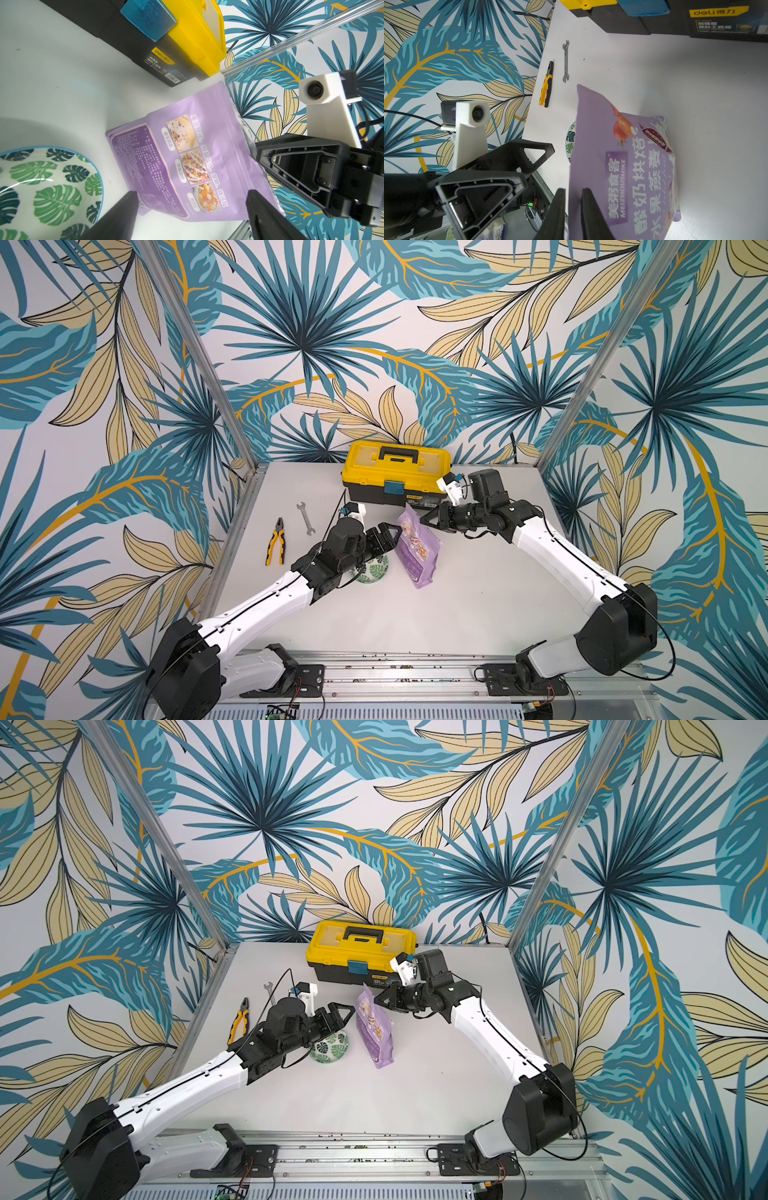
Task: Pour the oats into the breakfast bowl
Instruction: Open the oats bag at the center of the board.
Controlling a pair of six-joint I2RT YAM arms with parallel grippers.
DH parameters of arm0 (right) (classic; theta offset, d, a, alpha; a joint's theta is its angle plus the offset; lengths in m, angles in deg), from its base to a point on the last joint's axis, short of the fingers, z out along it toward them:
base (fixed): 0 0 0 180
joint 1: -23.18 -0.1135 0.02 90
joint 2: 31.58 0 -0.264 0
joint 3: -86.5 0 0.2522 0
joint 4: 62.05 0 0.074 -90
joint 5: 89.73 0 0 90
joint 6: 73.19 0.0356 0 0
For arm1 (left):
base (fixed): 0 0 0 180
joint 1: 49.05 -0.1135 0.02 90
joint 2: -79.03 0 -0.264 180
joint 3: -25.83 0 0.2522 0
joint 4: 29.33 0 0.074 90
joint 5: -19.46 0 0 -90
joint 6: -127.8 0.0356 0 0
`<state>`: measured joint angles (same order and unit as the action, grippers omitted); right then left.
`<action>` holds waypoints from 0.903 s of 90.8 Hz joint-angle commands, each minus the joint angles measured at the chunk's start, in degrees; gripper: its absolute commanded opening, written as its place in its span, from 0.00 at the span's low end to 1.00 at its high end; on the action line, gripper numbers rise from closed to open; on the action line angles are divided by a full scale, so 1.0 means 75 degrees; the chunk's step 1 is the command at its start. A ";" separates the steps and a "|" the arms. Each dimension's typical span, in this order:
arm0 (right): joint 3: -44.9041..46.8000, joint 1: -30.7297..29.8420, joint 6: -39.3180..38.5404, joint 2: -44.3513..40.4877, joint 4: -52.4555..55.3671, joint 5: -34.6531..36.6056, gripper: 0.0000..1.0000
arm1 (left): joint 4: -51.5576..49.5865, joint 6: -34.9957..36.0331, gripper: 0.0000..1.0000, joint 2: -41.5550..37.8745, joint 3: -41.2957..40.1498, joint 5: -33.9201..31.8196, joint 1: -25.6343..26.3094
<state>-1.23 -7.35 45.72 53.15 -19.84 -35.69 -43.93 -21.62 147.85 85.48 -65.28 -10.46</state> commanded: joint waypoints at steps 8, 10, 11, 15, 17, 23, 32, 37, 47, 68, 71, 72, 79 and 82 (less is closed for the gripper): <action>-0.0037 -0.0008 -0.0050 0.0059 0.0082 0.0042 0.11 | 0.0112 0.0103 0.86 0.0009 -0.0003 0.0059 0.0013; -0.0033 -0.0002 -0.0038 0.0061 0.0091 0.0036 0.11 | 0.0112 0.0096 0.86 0.0002 -0.0002 0.0052 0.0011; -0.0030 0.0000 -0.0042 0.0060 0.0083 0.0025 0.11 | 0.0112 0.0095 0.86 0.0007 -0.0002 0.0062 0.0017; -0.0015 -0.0008 -0.0007 0.0059 0.0043 -0.0014 0.09 | 0.0122 0.0088 0.86 0.0002 0.0010 0.0076 0.0016; -0.0004 -0.0008 0.0002 0.0059 0.0023 -0.0052 0.07 | 0.0124 0.0078 0.86 0.0018 0.0016 0.0079 0.0009; 0.0058 -0.0002 0.0077 0.0053 -0.0075 -0.0136 0.05 | 0.0162 0.0055 0.86 0.0034 0.0044 0.0121 0.0021; 0.0165 -0.0009 0.0193 0.0036 -0.0261 -0.0302 0.00 | 0.0313 -0.0064 0.86 0.0096 0.0079 0.0248 0.0029; 0.0218 -0.0020 0.0209 0.0024 -0.0284 -0.0326 0.00 | 0.0491 -0.0167 0.86 0.0148 0.0087 0.0319 0.0034; 0.0304 -0.0029 0.0200 0.0023 -0.0311 -0.0356 0.00 | 0.0947 -0.0394 0.86 0.0404 0.0201 0.0522 0.0090; 0.0687 -0.0067 0.0423 -0.0045 -0.0668 -0.0515 0.00 | 0.1551 -0.0656 0.86 0.1142 0.0654 0.0659 0.0251; 0.0705 -0.0067 0.0423 -0.0066 -0.0659 -0.0503 0.00 | 0.1644 -0.0732 0.84 0.1227 0.0675 0.0623 0.0256; 0.0702 -0.0067 0.0423 -0.0068 -0.0655 -0.0491 0.00 | 0.1687 -0.0758 0.84 0.1241 0.0677 0.0612 0.0257; 0.0737 -0.0067 0.0412 -0.0113 -0.0632 -0.0435 0.00 | 0.1929 -0.0874 0.81 0.1391 0.0684 0.0487 0.0257; 0.0742 -0.0067 0.0403 -0.0133 -0.0635 -0.0413 0.00 | 0.1989 -0.0900 0.79 0.1429 0.0695 0.0420 0.0257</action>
<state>2.22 -7.39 48.39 53.06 -25.33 -39.21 -33.44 -27.02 157.62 88.98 -61.15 -8.71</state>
